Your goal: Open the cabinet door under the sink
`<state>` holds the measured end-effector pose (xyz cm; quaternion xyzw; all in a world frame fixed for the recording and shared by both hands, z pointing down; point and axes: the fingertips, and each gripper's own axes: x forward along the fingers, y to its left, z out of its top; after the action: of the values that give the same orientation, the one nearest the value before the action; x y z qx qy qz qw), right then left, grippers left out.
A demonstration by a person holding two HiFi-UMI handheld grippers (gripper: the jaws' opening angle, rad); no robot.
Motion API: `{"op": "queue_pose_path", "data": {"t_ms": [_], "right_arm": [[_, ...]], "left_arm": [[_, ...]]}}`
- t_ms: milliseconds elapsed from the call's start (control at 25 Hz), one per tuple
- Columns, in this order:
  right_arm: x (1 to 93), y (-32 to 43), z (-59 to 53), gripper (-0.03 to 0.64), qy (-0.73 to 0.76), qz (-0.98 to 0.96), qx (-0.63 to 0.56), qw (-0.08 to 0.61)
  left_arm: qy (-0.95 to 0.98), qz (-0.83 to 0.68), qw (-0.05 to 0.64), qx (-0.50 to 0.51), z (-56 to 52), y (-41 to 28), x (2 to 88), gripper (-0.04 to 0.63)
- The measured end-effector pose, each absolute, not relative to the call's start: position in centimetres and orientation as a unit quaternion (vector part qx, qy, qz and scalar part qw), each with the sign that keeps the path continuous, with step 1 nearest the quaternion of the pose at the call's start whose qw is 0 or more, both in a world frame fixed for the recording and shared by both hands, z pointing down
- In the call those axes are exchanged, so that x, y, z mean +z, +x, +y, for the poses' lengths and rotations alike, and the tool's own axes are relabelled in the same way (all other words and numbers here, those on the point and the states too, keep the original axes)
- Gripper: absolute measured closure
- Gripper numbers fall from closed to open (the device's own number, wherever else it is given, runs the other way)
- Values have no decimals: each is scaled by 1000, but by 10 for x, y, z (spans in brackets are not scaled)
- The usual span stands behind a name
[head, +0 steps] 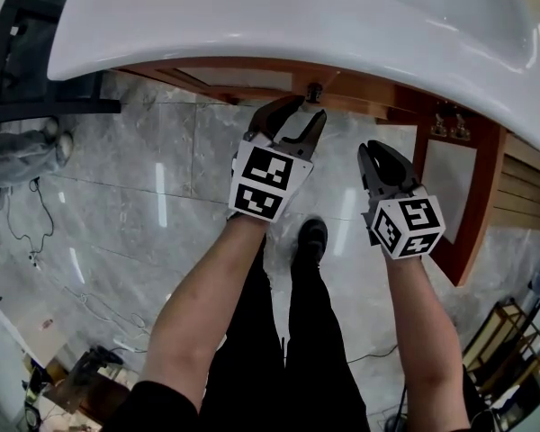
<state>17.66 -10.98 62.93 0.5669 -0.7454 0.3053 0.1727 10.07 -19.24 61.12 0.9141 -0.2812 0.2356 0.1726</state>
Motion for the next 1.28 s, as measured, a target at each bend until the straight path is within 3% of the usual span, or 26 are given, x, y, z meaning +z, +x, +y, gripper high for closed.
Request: {"op": "queue_pose_path", "data": {"t_ms": [760,1280], "right_arm": [[607,187,-138,545,570,-753,292,150],[567,138,-199,474,483,-830,248,124]], "left_arm": [[910,-260,178,271,-201,107,624,511],[927,-202,177,263,-200,106,618,517]]}}
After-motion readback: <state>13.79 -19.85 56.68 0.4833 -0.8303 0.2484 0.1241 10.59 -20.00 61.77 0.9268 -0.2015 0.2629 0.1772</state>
